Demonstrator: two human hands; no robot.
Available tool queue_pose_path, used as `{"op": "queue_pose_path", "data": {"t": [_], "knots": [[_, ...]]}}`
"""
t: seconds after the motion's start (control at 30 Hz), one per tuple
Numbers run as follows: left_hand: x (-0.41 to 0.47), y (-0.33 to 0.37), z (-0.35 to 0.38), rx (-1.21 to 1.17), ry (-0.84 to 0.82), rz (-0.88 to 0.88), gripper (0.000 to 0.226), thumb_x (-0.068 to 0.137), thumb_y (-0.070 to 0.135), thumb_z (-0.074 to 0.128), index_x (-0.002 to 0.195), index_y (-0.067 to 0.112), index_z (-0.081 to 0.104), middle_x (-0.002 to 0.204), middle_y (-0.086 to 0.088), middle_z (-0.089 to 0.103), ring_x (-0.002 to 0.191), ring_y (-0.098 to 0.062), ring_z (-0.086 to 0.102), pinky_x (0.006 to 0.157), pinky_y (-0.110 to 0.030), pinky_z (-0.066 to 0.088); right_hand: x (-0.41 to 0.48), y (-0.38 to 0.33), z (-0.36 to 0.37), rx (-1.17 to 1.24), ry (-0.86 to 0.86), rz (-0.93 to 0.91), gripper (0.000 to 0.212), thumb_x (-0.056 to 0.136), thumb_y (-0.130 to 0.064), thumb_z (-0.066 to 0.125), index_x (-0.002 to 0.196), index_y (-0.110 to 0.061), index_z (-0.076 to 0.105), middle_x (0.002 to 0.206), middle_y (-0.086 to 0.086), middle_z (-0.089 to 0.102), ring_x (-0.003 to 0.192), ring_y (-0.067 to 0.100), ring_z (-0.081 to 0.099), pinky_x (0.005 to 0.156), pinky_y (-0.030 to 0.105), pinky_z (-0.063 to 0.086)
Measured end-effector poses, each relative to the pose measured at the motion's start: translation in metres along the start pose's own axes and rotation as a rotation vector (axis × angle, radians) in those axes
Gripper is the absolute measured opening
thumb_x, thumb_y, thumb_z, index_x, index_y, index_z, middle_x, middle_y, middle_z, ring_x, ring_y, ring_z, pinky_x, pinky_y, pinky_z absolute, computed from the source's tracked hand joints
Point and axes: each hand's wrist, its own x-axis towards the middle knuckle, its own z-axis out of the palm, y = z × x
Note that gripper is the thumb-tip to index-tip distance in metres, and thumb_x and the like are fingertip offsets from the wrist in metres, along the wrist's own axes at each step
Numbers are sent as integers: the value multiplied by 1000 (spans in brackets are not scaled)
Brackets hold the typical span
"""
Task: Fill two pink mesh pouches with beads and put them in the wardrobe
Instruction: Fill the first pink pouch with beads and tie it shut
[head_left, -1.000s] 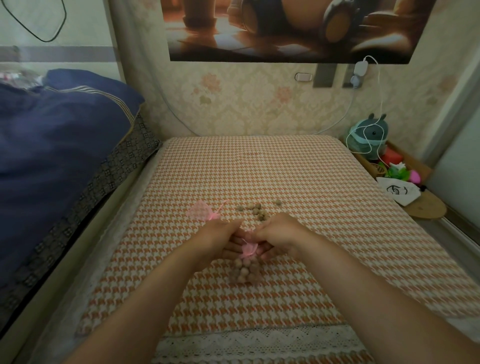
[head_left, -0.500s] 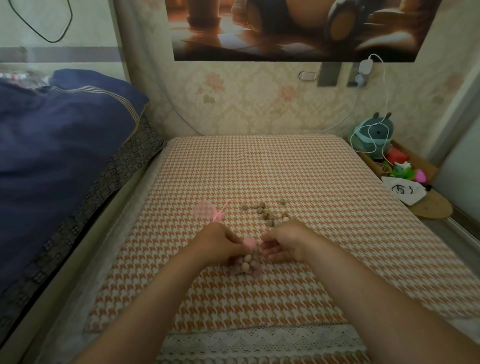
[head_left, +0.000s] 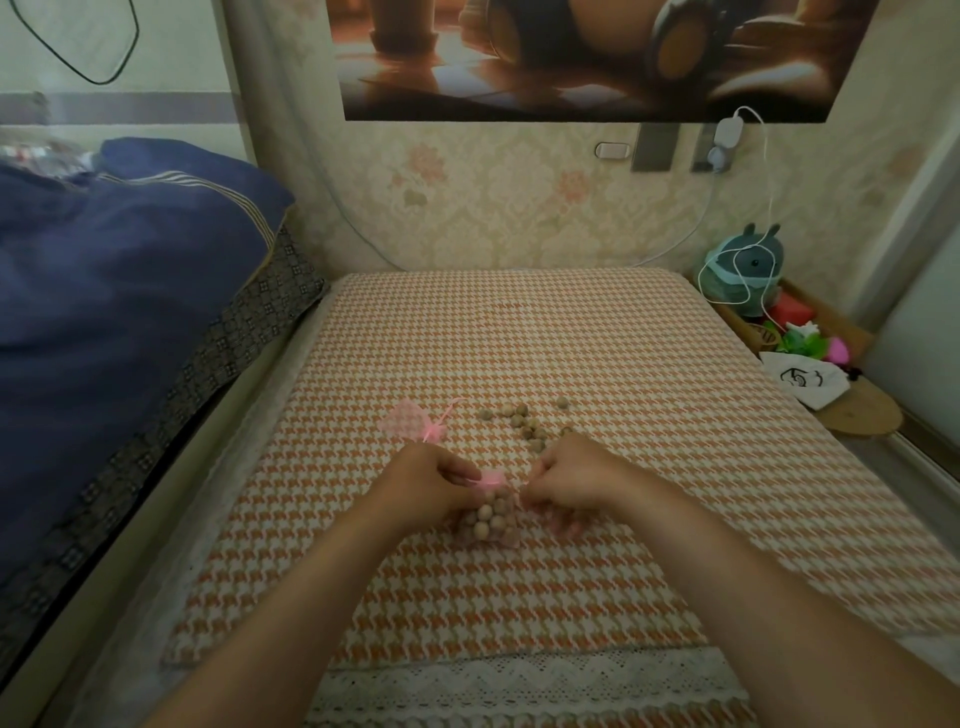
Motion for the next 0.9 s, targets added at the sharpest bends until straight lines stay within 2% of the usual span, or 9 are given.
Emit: {"op": "queue_pose_path", "data": {"t": [0.1,0.2,0.3,0.43,0.57,0.7,0.8,0.87,0.9], "knots": [[3,1,7,70,52,49,28,73,23,86,98,16,76,82,7,72,81,-7,70,78,-29,60,-8,0,-2,-220,201,-304,17,89,-31,77,75,-22,74,74,-14,69,71,2,65,66,25,53],[2,4,12,147,89,119,38,75,29,84,108,15,74,88,7,73,81,0,67,73,-18,55,-10,0,4,-204,235,-432,12,90,-30,76,78,-28,76,81,-21,65,79,-5,60,73,21,48],[-2,4,16,148,145,183,37,76,26,83,110,14,74,95,4,74,82,-2,67,78,-19,55,-1,3,10,-179,222,-443,9,91,-27,77,84,-23,80,83,-18,69,79,-2,62,76,25,53],[-5,4,22,105,181,225,29,79,22,81,107,18,75,92,7,74,79,-1,68,78,-26,58,8,5,11,-122,252,-399,11,91,-24,76,81,-23,81,81,-13,73,80,5,67,80,34,58],[-5,3,28,63,195,264,17,82,21,78,99,23,77,85,16,71,74,11,64,63,-7,49,13,7,12,-76,293,-352,10,91,-26,76,83,-27,82,82,-12,74,80,6,68,80,34,60],[-4,0,35,-22,229,271,16,83,17,77,95,28,78,87,19,72,77,8,64,66,-6,48,17,10,9,4,280,-320,15,88,-23,79,75,-29,78,80,-9,76,75,10,73,79,38,62],[-2,-2,40,-169,225,225,18,84,9,75,88,26,78,83,13,75,75,0,68,67,-12,53,18,12,6,40,251,-316,14,89,-19,78,77,-25,79,82,-6,77,72,12,75,71,29,62],[-2,0,42,-267,240,193,19,85,7,74,86,25,76,81,4,75,73,-5,69,61,-13,53,16,12,3,56,210,-311,9,92,-17,75,86,-18,81,83,-5,77,70,9,76,62,19,56],[-2,1,43,-301,251,183,19,85,7,74,90,25,74,81,0,74,71,-6,69,57,-11,52,15,12,2,36,201,-320,10,94,-17,74,89,-17,82,84,-6,78,69,7,75,62,18,56]]}}
